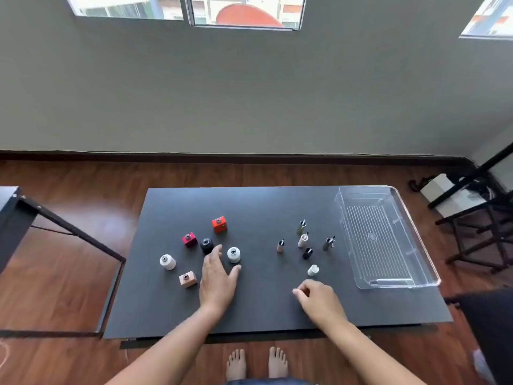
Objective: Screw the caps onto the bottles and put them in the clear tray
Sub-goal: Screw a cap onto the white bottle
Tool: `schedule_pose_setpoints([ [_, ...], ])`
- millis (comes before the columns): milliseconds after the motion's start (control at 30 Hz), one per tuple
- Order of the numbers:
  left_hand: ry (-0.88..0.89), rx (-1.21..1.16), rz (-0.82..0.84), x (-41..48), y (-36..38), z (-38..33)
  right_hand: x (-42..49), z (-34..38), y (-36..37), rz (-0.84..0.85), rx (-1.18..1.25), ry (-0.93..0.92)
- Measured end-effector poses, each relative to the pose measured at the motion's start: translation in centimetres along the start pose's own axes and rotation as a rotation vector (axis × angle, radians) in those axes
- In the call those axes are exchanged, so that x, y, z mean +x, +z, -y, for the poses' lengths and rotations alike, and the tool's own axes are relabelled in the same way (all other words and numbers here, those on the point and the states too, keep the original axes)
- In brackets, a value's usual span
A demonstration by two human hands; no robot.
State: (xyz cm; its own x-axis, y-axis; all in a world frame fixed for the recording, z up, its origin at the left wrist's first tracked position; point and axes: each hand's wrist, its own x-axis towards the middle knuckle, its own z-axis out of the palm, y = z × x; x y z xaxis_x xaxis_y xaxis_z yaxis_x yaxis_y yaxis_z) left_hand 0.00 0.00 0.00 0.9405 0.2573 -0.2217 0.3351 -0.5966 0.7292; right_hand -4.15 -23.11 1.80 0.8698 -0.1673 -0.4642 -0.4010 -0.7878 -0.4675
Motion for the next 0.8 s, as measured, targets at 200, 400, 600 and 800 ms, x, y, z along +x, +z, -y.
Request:
schedule_pose_setpoints([
  [200, -0.035, 0.008, 0.049, 2.0, 0.4, -0.5, 1.1, -2.2, -0.8, -0.159, 0.358, 0.148],
  [400, -0.018, -0.002, 0.043, 2.1, 0.7, -0.8, 2.6, -2.2, -0.9, -0.233, 0.374, 0.07],
  [600, -0.053, 0.035, 0.08, 1.4, 0.3, -1.7, 2.6, -1.9, -0.9, -0.263, 0.328, 0.01],
  [800, -0.053, -0.148, 0.154, -0.2, 0.4, -2.2, 2.2, -1.4, -1.4, -0.261, 0.358, -0.007],
])
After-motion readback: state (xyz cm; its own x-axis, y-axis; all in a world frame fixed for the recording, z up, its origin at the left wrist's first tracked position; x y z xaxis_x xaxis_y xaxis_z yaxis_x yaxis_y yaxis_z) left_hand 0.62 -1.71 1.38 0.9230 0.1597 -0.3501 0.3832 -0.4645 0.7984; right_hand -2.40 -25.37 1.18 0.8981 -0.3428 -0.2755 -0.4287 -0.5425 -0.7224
